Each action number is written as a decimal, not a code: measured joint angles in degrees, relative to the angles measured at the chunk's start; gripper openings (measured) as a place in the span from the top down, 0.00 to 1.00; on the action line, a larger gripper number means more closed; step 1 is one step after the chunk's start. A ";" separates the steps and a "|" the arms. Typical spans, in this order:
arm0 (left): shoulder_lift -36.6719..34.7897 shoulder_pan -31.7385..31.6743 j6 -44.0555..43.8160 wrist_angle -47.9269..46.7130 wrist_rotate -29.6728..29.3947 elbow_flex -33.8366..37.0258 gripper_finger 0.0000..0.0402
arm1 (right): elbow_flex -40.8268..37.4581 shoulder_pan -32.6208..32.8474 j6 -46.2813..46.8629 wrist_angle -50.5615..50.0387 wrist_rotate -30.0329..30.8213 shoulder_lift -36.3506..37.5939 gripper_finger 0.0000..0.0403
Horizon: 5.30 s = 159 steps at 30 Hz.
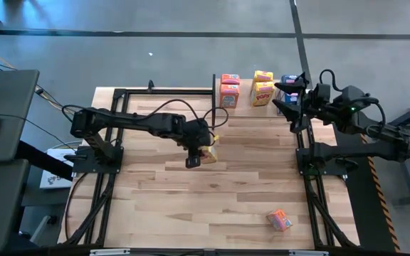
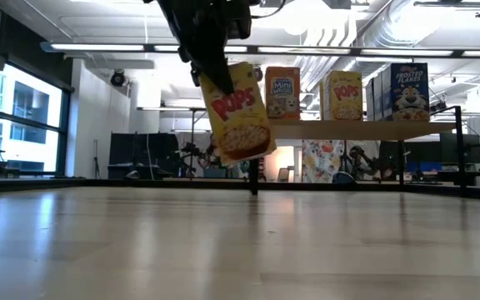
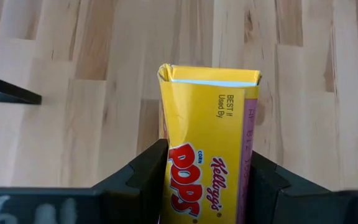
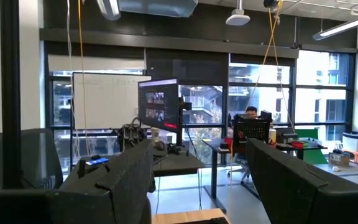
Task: Stack cereal on shelf
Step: Put the yellow cereal box on the shelf aligned with the other yellow cereal boxes
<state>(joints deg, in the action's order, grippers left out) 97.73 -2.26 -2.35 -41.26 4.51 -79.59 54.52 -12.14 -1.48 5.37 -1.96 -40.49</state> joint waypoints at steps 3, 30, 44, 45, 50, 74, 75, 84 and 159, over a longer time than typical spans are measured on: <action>-0.07 0.15 -0.02 -0.04 0.02 0.00 0.63 | 0.00 0.00 0.00 0.00 0.00 0.00 0.37; 0.24 2.58 -1.07 -6.28 -0.11 0.00 0.63 | 0.00 2.53 2.63 -3.74 -8.29 -5.64 0.37; 0.24 3.17 -1.51 -6.66 -1.14 3.15 0.63 | 0.00 11.98 -1.85 -9.77 -6.99 -8.59 0.37; 0.24 3.17 -1.51 -6.51 -1.14 3.15 0.63 | 0.00 12.60 -1.98 -10.43 -6.64 -8.61 0.37; 0.24 3.04 -1.51 -6.51 -1.14 3.15 0.63 | 0.00 16.15 -2.01 -14.00 -3.73 -9.30 0.39; 0.24 2.93 0.11 -8.78 -1.11 3.15 0.63 | 0.00 23.58 0.59 -17.66 0.28 -13.94 0.42; 0.24 2.80 0.65 -9.75 -1.11 3.15 0.63 | 0.00 23.58 0.59 -17.66 0.28 -13.94 0.42; 0.57 2.64 1.97 -10.57 -1.27 3.15 0.63 | 0.00 23.56 1.49 -17.63 0.28 -13.94 0.42; 2.54 2.32 4.35 -24.36 -6.69 -8.15 0.50 | 0.00 23.55 1.47 -19.39 0.19 -13.92 0.42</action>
<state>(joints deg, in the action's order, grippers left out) 100.28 0.06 2.01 -65.62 -2.17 -87.75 54.52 11.41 0.00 -14.02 -1.76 -54.41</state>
